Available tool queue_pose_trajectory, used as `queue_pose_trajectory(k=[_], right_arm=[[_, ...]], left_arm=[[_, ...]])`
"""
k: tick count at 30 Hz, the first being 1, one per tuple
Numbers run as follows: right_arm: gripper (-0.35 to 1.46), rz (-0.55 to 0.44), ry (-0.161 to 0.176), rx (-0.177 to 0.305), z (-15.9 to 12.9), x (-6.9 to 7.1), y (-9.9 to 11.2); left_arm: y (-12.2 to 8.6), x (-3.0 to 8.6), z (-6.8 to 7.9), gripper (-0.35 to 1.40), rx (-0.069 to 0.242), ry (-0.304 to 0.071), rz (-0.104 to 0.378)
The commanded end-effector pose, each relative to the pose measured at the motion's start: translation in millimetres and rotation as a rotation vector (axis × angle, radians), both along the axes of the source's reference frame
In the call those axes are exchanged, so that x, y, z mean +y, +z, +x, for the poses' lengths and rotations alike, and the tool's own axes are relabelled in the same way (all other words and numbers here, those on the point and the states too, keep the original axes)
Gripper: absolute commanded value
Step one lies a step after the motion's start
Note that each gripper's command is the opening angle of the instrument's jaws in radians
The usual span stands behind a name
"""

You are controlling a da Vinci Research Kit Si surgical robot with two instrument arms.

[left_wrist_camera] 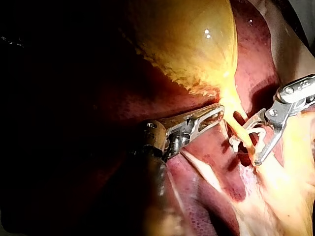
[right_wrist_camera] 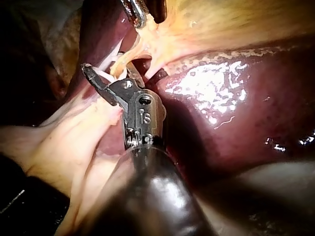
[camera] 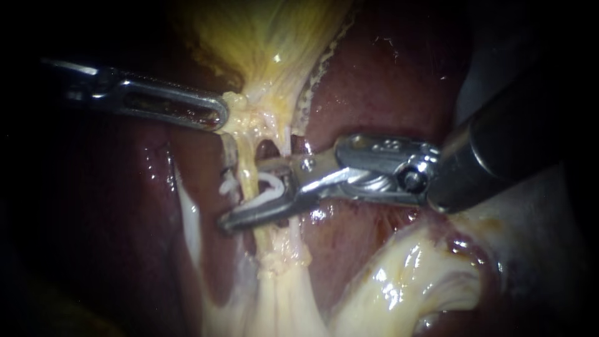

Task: Clipping first clip left tube

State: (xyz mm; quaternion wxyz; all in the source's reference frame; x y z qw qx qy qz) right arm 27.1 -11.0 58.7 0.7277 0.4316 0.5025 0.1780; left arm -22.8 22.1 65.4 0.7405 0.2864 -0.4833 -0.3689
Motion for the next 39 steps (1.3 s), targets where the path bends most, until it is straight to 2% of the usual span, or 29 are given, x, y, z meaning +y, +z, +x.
queue_pose_trajectory(k=[1, 4, 8, 15, 20, 24, 26, 27, 39], right_arm=[[0.47, 0.016, -0.015, -0.001, 0.0, -0.9, 0.1], [0.46, 0.036, -0.052, 0.003, 0.0, -2.9, 0.5], [0.46, 0.042, -0.089, 0.014, 0.1, -4.0, 0.6], [0.45, 0.038, -0.079, 0.011, 0.2, -3.5, 0.8], [0.34, 0.048, -0.067, 0.002, 0.2, -3.0, 0.9], [0.04, 0.075, -0.056, -0.013, -0.1, -2.3, 0.8], [-0.27, 0.092, -0.055, -0.02, -0.5, -2.1, 0.8], [-0.35, 0.097, -0.055, -0.023, -0.6, -2.1, 0.8], [-0.35, 0.094, -0.053, -0.023, -1.1, -1.8, 1.5]], left_arm=[[0.0, 0.0, 0.0, -0.35, 0.0, 0.0, 0.0], [0.0, 0.0, 0.0, -0.35, 0.0, 0.0, 0.0], [0.0, 0.0, 0.0, -0.35, 0.0, 0.0, 0.0], [0.0, 0.0, 0.0, -0.35, 0.001, -0.002, 0.005], [0.0, -0.1, 0.0, -0.35, 0.001, -0.002, 0.005], [0.0, 0.0, 0.0, -0.35, 0.001, -0.002, 0.005], [0.0, -0.1, 0.0, -0.35, 0.001, -0.002, 0.005], [0.0, -0.1, 0.0, -0.35, 0.001, -0.002, 0.005], [-0.1, -0.1, 0.1, -0.35, 0.001, -0.002, 0.005]])
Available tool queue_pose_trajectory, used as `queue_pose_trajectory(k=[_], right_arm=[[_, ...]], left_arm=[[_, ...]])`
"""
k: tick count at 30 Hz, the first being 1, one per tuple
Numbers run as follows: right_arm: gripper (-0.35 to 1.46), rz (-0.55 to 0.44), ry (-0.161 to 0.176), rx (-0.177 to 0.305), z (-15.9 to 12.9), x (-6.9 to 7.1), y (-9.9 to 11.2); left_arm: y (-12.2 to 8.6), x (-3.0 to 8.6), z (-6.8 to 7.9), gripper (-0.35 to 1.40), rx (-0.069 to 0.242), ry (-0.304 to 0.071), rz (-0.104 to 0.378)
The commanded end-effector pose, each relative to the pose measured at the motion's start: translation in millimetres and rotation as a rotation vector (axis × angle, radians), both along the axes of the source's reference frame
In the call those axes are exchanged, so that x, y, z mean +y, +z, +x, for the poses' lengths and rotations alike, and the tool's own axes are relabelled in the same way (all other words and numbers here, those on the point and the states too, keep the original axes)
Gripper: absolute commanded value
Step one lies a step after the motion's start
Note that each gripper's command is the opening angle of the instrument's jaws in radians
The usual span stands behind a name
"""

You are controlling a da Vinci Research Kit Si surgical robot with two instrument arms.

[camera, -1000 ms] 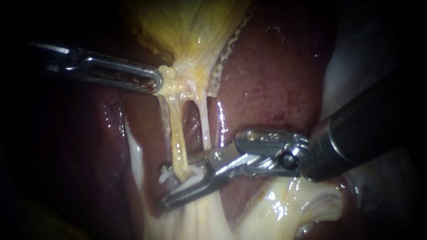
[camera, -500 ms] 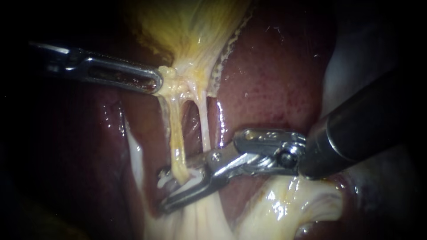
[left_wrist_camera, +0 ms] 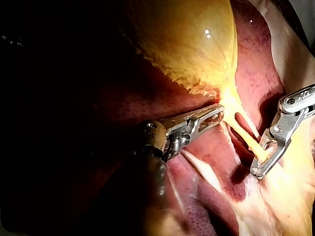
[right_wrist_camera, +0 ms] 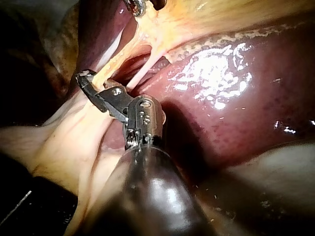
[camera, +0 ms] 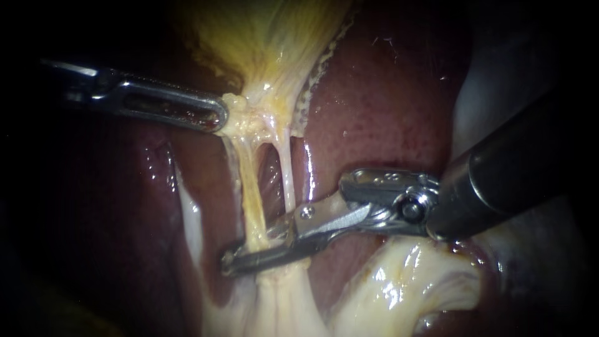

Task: Clipping first clip left tube

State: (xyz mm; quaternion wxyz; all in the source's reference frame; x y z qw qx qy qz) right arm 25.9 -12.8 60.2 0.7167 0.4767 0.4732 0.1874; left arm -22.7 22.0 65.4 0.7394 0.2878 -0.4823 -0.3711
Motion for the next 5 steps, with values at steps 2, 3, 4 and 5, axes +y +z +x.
queue_pose_trajectory(k=[2, 3, 4, 5], right_arm=[[-0.35, -0.001, 0.0, 0.0, 0.0, 0.0, 0.0], [-0.35, -0.001, 0.0, 0.0, 0.0, 0.0, 0.0], [-0.35, -0.001, -0.001, 0.0, 0.0, 0.0, 0.0], [-0.35, -0.001, -0.001, 0.0, 0.0, 0.0, 0.1]], left_arm=[[0.0, 0.0, 0.0, -0.35, 0.0, 0.0, 0.0], [0.0, 0.0, 0.0, -0.35, 0.0, 0.0, 0.0], [0.0, 0.0, 0.0, -0.35, 0.0, 0.0, 0.0], [0.0, 0.0, 0.0, -0.35, 0.0, 0.0, 0.0]])
